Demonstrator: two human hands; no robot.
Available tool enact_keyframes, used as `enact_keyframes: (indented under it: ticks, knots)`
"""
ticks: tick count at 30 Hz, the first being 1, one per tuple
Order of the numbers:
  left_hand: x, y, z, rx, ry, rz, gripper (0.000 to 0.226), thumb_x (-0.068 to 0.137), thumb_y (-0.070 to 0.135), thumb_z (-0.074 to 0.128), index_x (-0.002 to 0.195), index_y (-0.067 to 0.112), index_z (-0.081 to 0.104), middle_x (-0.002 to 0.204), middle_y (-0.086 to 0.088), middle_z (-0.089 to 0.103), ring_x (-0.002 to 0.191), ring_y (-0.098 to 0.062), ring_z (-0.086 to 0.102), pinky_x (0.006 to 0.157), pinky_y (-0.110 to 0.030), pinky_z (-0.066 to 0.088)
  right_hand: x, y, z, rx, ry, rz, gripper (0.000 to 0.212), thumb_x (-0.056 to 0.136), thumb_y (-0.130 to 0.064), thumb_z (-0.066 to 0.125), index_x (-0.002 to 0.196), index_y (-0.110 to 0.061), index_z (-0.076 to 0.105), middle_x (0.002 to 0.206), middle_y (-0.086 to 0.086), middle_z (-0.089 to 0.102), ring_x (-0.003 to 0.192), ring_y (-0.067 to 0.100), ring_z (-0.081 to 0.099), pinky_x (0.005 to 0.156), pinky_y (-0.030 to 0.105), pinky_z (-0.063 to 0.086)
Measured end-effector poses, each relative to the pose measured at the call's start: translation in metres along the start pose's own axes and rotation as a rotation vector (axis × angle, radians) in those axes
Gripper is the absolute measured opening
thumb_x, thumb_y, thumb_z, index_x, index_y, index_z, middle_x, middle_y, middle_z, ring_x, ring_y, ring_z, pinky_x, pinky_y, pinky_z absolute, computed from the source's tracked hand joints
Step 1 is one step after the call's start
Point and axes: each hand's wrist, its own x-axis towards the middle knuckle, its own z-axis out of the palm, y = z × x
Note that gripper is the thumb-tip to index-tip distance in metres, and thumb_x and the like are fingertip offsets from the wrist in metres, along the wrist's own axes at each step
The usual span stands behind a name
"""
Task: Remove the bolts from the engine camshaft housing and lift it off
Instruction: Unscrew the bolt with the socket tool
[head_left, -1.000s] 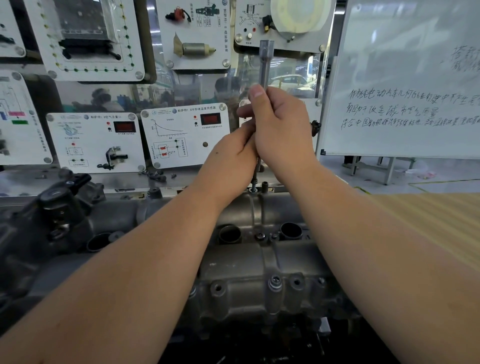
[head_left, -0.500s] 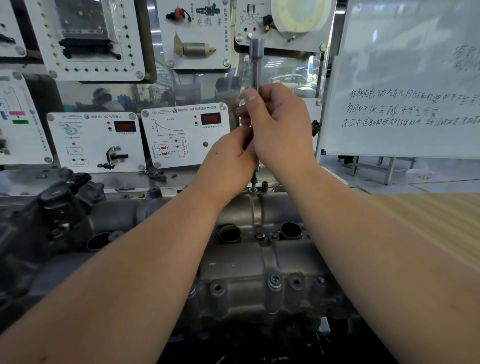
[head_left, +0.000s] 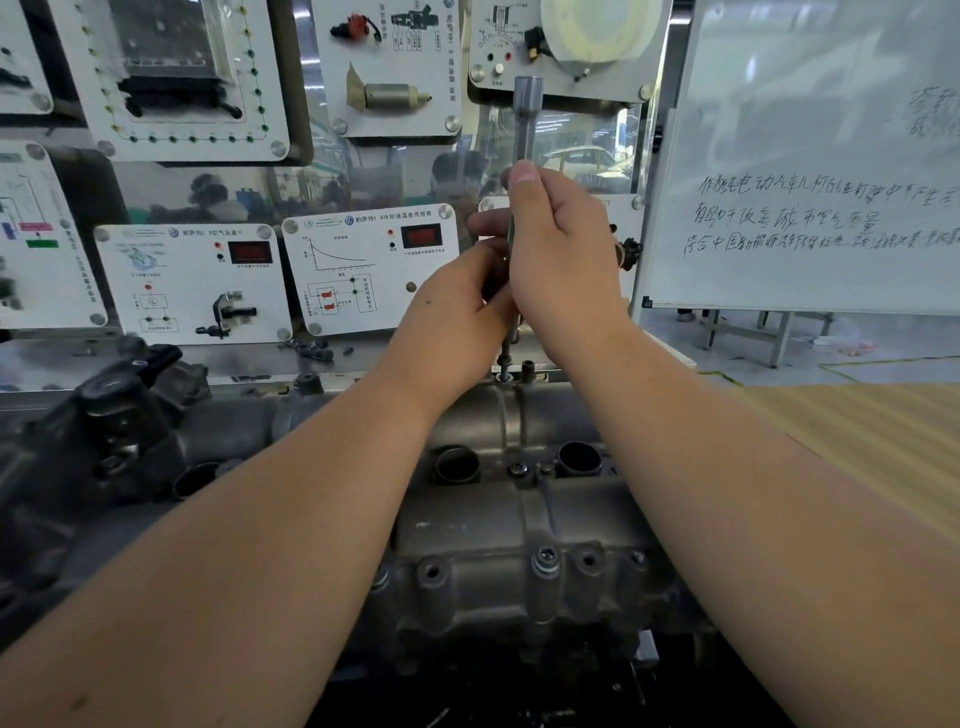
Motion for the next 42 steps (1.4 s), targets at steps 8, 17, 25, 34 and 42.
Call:
enact_keyframes:
  ticks: [8,17,25,34,42]
  knots:
    - [0.007,-0.007,0.000,0.019,0.243,-0.038,0.031,0.105,0.035,0.051,0.082,0.016,0.055,0.069,0.005,0.062,0.054,-0.001,0.056,0.048,-0.014,0.038,0.010,0.006,-0.005,0.069,0.127,0.191,0.022,0.094,-0.017,0.046,0.078,-0.015,0.061,0.079,0.009,0.070,0.071,0.024,0.064,0.069,0.040,0.054]
    - [0.013,-0.015,-0.003,-0.014,0.438,-0.183,0.029,0.107,0.039,0.042,0.079,0.031,0.048,0.076,0.007,0.067,0.061,-0.001,0.062,0.052,-0.013,0.037,0.006,0.015,-0.016,-0.927,-0.616,0.227,0.029,0.090,-0.024,0.057,0.065,-0.013,0.049,0.063,0.004,0.053,0.056,0.019,0.050,0.049,0.026,0.031]
    - [0.012,-0.017,-0.001,0.053,0.373,-0.175,0.032,0.108,0.039,0.041,0.080,0.025,0.048,0.081,0.006,0.066,0.059,0.009,0.055,0.050,-0.009,0.036,0.004,0.010,-0.019,-0.986,-0.813,0.099,0.014,0.082,-0.020,0.069,0.079,-0.007,0.071,0.071,0.008,0.066,0.069,0.025,0.064,0.055,0.027,0.044]
    - [0.011,-0.017,-0.001,0.135,0.355,-0.153,0.034,0.109,0.039,0.041,0.079,0.022,0.043,0.077,0.003,0.062,0.061,-0.002,0.054,0.051,-0.013,0.037,0.012,0.005,-0.023,-0.648,-0.239,0.035,0.028,0.084,-0.019,0.055,0.076,0.008,0.061,0.066,0.021,0.065,0.067,0.032,0.070,0.058,0.040,0.054]
    - [0.006,-0.014,0.000,0.189,0.267,-0.110,0.032,0.109,0.038,0.041,0.087,0.017,0.048,0.077,0.001,0.062,0.068,-0.012,0.058,0.061,-0.034,0.045,0.005,-0.015,-0.042,-0.295,0.012,0.217,0.009,0.079,-0.008,0.062,0.072,-0.008,0.056,0.072,0.019,0.071,0.055,0.016,0.071,0.056,0.033,0.051]
